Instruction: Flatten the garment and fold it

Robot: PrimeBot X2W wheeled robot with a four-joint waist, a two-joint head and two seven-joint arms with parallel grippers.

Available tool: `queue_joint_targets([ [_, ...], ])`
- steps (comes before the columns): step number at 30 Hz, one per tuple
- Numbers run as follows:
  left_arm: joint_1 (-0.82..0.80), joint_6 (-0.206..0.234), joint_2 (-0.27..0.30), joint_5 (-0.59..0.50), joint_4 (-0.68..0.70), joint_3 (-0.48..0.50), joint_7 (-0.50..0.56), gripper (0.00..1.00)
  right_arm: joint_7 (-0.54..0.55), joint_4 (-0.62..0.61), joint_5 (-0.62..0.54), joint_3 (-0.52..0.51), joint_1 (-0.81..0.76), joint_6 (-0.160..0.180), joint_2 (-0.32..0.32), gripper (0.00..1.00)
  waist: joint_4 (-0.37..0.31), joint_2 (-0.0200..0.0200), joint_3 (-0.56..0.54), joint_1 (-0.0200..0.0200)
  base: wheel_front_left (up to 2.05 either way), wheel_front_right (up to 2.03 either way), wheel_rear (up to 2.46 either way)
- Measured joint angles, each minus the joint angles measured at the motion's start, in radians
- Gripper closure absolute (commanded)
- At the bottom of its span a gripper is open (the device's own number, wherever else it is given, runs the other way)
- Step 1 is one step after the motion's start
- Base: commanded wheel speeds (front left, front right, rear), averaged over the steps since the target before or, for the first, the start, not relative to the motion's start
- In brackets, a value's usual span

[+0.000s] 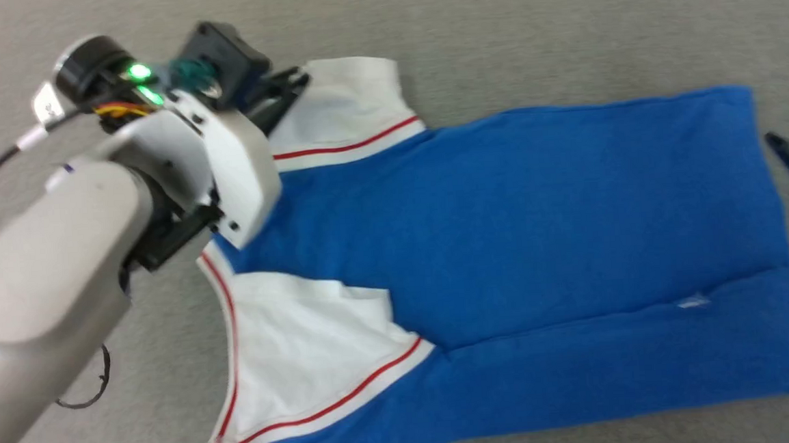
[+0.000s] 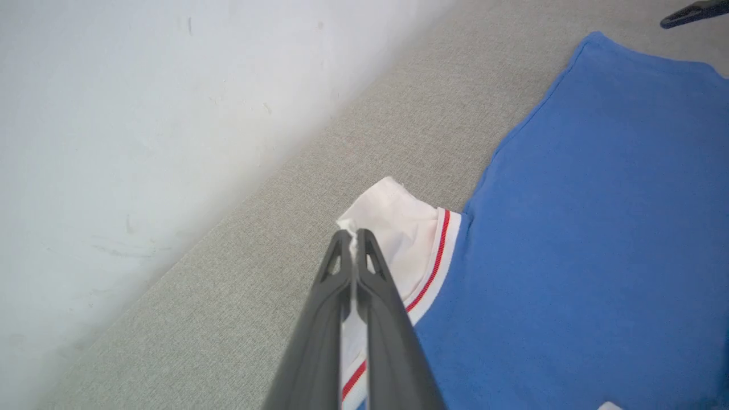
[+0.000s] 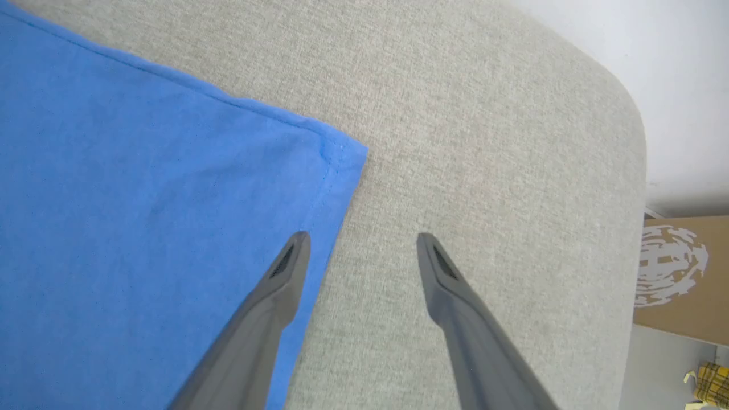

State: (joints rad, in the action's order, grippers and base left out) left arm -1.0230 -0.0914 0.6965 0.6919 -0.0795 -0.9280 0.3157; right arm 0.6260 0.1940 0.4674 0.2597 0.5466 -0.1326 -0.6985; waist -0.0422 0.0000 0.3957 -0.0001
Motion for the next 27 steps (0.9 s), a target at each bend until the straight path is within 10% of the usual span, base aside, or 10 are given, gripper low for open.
queue_joint_targets([
  [15, 0.05, 0.066, -0.028, -0.034, 0.156, -0.03, -0.037, 1.0, -0.002, 0.282, 0.024, 0.235, 0.207, 0.002, -0.073, 0.0, 0.15, 0.0, 0.048, 0.0, 0.0, 0.0, 0.0],
  [16, 0.056, 0.067, -0.031, -0.034, 0.154, -0.03, -0.042, 1.0, -0.002, 0.288, 0.037, 0.253, 0.212, 0.003, -0.083, 0.61, 0.155, 0.0, 0.05, 0.0, 0.0, 0.0, 0.0],
  [17, 0.062, 0.067, -0.033, -0.033, 0.149, -0.031, -0.048, 1.0, -0.005, 0.293, 0.048, 0.268, 0.217, 0.004, -0.091, 1.0, 0.16, 0.0, 0.052, -0.0001, 0.0, 0.0, 0.0],
  [27, 0.179, 0.141, -0.035, -0.002, 0.077, -0.001, -0.171, 1.0, -0.225, 0.425, 0.053, 0.307, 0.223, 0.001, -0.031, 1.0, 0.153, 0.0, -0.006, 0.0001, 0.0, 0.0, 0.0],
])
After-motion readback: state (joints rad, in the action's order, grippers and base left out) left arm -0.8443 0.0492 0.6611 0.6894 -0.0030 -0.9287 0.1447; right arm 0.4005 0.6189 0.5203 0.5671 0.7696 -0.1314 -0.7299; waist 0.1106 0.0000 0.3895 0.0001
